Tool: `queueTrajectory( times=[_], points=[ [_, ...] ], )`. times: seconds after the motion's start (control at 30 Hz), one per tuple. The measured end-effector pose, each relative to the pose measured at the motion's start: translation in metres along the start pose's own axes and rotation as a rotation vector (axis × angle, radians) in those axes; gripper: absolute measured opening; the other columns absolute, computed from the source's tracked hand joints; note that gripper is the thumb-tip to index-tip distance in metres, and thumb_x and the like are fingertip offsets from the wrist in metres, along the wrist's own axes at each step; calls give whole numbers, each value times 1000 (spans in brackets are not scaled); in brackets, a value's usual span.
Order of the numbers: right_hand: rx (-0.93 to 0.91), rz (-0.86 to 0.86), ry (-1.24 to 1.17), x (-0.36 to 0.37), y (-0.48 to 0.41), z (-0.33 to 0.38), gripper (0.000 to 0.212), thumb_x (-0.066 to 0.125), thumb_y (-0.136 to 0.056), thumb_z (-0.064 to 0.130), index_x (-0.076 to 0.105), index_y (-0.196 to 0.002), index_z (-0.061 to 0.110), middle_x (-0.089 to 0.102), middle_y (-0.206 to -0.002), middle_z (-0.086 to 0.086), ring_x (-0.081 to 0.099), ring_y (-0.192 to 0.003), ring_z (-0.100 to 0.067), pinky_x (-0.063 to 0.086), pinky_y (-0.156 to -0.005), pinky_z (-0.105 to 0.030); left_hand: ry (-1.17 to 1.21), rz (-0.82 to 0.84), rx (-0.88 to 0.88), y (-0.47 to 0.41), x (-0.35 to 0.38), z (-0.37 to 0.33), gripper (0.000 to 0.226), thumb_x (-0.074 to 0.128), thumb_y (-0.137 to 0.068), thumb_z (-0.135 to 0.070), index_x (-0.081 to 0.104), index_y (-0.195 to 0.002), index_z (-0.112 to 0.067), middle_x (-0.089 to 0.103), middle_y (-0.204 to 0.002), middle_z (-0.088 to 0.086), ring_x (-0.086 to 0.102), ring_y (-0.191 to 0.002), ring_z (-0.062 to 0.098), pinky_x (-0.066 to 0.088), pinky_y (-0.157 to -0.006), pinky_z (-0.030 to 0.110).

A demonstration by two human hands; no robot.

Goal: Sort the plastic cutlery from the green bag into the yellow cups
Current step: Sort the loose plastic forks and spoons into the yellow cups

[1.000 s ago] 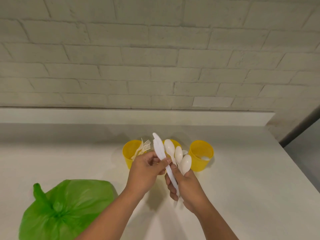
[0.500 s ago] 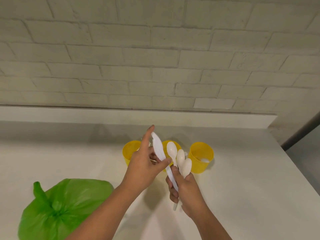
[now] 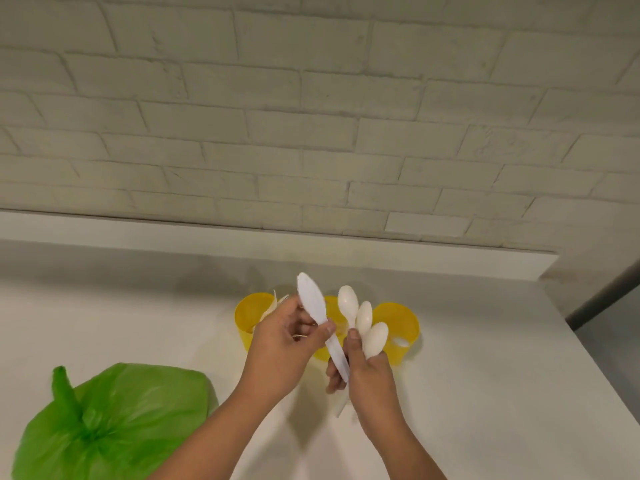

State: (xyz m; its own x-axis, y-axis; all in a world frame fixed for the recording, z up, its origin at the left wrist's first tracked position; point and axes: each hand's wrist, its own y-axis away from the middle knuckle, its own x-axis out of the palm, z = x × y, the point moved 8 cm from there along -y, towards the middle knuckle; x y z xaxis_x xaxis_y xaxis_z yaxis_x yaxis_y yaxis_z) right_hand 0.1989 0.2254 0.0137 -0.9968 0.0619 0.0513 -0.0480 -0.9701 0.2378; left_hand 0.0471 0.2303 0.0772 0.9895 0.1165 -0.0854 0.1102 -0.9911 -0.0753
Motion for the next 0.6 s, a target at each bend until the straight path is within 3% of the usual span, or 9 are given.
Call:
queueTrajectory(
  times=[0.1,0.2,0.27,0.4,0.5,0.6],
  points=[
    [-94,-44,-41,-21,-7,14,50,45,-106,32,70,-75,2,72,-67,-11,68,-62,-23,59,-59,-37,27,-56,41,-20,-11,-22,16,78,-88,-4,66,-99,-9,68,-74,-1,64,-67,10,56,-69,27],
    [-136,-57,2,-49,-10,30,49,47,-106,35,59,-64,13,53,-54,-10,49,-46,-21,43,-45,-32,-145,-137,116,-46,-21,-44,16,78,-90,-12,66,-99,-17,73,-81,-7,70,-75,9,57,-73,24],
    [-87,-69,-42,-68,-15,29,42,50,-105,35,58,-72,11,35,-51,-2,30,-41,-16,29,-42,-25,-298,-158,167,-61,-16,-49,16,78,-90,-19,66,-100,-18,75,-84,-8,72,-79,7,56,-73,20],
    [-33,-18,-94,-92,-27,24,27,59,-102,31,57,-80,17,24,-58,1,17,-46,-12,18,-44,-20,-530,-69,232,-82,12,-26,16,74,-91,-21,60,-98,-14,75,-85,-2,71,-75,11,56,-71,28],
    [-16,56,-119,-101,-30,29,20,65,-98,29,53,-84,19,22,-60,1,14,-49,-12,13,-45,-22,-760,-22,222,-91,28,0,19,71,-92,-23,57,-99,-13,73,-84,4,70,-76,24,56,-68,37],
    [-18,78,-187,-109,-39,38,27,62,-98,28,48,-82,13,22,-61,-2,15,-48,-12,9,-46,-27,-884,52,137,-94,39,22,19,69,-93,-22,55,-98,-11,70,-86,10,65,-81,32,52,-68,39]
  ],
)
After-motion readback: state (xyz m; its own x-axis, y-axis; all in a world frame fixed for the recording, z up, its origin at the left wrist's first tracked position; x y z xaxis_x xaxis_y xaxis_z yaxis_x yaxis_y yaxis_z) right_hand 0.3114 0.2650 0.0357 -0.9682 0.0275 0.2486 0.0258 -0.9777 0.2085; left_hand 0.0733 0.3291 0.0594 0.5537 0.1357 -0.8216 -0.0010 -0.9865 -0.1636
